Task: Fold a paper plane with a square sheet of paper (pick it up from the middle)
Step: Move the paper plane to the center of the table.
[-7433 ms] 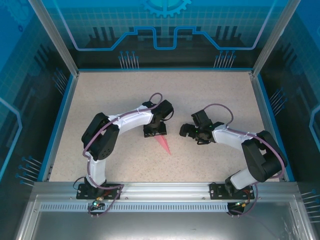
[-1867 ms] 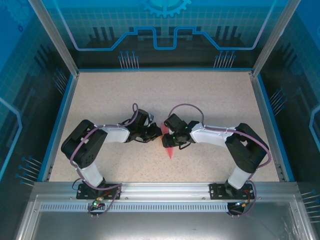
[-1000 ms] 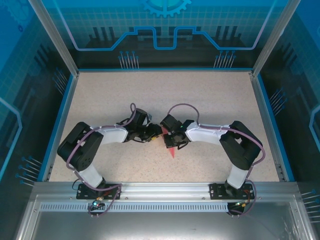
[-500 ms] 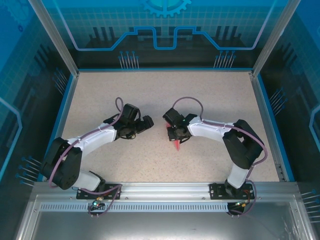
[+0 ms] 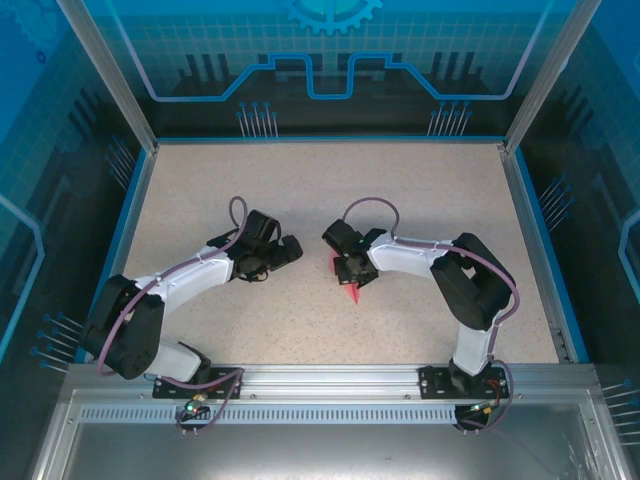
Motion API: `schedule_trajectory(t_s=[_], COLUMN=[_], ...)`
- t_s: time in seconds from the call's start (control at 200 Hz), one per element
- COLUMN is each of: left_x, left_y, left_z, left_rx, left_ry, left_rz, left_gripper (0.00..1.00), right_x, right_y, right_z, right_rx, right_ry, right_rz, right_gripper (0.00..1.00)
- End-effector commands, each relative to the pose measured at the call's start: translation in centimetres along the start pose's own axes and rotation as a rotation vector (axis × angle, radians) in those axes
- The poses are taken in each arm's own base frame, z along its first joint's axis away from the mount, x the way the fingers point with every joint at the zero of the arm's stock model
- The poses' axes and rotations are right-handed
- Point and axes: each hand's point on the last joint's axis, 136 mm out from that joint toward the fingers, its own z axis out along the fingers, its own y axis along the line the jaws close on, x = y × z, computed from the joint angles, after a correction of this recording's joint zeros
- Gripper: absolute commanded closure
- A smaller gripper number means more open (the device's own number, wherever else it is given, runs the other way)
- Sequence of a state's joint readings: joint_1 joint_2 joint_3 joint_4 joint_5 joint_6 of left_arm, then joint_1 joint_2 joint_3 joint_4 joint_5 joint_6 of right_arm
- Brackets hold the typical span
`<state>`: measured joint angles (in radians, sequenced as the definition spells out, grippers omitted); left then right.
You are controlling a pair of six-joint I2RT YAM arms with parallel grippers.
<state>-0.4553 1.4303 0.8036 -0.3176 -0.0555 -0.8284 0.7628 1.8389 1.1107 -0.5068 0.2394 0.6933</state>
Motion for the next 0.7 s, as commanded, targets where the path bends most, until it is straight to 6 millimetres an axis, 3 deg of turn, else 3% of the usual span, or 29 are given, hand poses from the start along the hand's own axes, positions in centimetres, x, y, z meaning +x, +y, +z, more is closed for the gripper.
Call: schedule_trajectory(t_s=[0.0, 0.12, 0.195, 0.35, 0.44, 0.695], left_x=[-0.4, -0.3, -0.3, -0.3, -0.3, 0.0], left_y=[0.3, 0.6, 0.7, 0.8, 0.8, 1.1], left_z=[-0.4, -0.3, -0.4, -0.5, -0.6, -0.6], left_rx=[-0.023, -0.034, -0.038, -0.047, -0.047, -0.055], left_ry=[-0.011, -0.011, -0.01, -0.013, -0.012, -0.003], left_rz=[0.02, 0.02, 0.02, 0.023, 0.024, 0.028], left_gripper=[0.01, 0.01, 0.01, 0.01, 0.01, 0.01], right_x=[1.3, 1.8, 1.0, -3.5, -6.1, -11.1], right_y=[-1.2, -1.3, -1.1, 0.0, 0.3, -0.3], right_z=[1.7, 2.2, 1.5, -1.6, -2.4, 0.3], right_rx=[0.053, 0.063, 0.052, 0.004, -0.021, -0.013], right_ry=[0.046, 0.059, 0.037, -0.073, -0.111, -0.118], right_rz=[0.026, 0.035, 0.04, 0.041, 0.051, 0.07], right_gripper=[0.86, 0.88, 0.89, 0.91, 0.91, 0.91])
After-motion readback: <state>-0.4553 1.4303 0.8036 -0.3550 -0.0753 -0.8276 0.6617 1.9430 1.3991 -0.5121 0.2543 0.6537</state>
